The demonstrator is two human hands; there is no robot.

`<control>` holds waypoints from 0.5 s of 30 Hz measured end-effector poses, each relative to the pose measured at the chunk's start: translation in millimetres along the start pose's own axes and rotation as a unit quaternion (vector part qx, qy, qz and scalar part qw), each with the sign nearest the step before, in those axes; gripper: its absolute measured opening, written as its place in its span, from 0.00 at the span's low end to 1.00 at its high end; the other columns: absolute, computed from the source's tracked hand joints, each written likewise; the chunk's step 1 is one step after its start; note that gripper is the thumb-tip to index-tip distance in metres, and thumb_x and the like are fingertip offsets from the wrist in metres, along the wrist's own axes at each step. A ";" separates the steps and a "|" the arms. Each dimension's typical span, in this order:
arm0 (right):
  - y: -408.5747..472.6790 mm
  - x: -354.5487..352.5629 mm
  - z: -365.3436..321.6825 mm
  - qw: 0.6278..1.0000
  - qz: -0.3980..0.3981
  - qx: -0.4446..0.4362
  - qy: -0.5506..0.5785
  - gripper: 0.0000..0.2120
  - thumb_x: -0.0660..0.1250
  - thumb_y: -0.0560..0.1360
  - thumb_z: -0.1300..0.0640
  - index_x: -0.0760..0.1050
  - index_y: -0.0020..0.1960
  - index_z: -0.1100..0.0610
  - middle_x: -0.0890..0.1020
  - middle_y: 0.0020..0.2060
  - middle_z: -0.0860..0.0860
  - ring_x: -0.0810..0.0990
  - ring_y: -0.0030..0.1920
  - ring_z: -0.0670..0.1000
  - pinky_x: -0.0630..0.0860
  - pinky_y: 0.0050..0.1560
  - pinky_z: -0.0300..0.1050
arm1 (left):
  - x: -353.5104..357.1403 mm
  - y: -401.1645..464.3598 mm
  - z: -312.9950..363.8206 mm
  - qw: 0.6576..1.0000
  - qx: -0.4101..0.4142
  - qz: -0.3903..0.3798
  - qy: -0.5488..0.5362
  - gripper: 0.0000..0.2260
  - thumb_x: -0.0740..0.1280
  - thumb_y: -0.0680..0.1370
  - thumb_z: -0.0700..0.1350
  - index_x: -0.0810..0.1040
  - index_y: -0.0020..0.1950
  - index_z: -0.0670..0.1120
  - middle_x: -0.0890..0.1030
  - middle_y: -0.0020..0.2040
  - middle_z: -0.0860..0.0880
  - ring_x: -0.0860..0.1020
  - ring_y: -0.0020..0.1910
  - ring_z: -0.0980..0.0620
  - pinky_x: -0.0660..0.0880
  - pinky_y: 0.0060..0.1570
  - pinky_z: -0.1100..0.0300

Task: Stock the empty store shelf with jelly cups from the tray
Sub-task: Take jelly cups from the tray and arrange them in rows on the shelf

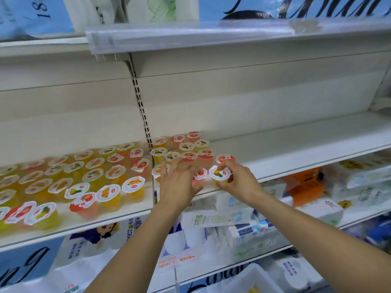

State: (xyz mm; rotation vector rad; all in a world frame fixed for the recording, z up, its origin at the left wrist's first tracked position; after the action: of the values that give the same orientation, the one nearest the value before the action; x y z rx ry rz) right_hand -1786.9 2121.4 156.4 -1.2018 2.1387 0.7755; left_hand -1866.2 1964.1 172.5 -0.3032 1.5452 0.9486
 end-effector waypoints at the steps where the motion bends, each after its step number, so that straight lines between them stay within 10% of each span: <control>1: 0.8 2.6 0.1 1.000 0.007 -0.001 -0.007 0.15 0.73 0.70 0.52 0.74 0.54 0.48 0.82 0.50 0.50 0.80 0.47 0.52 0.78 0.49 0.49 | 1.1 0.5 -1.5 1.000 0.004 0.001 0.009 0.18 0.63 0.77 0.59 0.72 0.66 0.62 0.72 0.69 0.60 0.58 0.73 0.53 0.38 0.72 0.44; 15: -2.5 5.8 -4.7 0.994 0.002 -0.027 -0.110 0.22 0.68 0.75 0.47 0.69 0.68 0.45 0.79 0.60 0.50 0.79 0.56 0.54 0.75 0.51 0.47 | 10.0 0.3 -3.2 0.998 0.005 0.045 0.033 0.15 0.66 0.75 0.53 0.78 0.61 0.57 0.78 0.63 0.56 0.65 0.71 0.49 0.42 0.72 0.41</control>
State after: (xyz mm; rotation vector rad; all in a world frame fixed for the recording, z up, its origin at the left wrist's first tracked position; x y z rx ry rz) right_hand -1788.2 2113.8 155.0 -1.0856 1.9513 0.9286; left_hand -1870.9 1965.2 163.2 -0.2615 1.6340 1.0107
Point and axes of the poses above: each hand's wrist, its own y-axis towards the middle knuckle, its own x-axis out of the palm, z = x × y, the point moved 3 cm from there along y, towards the middle knuckle
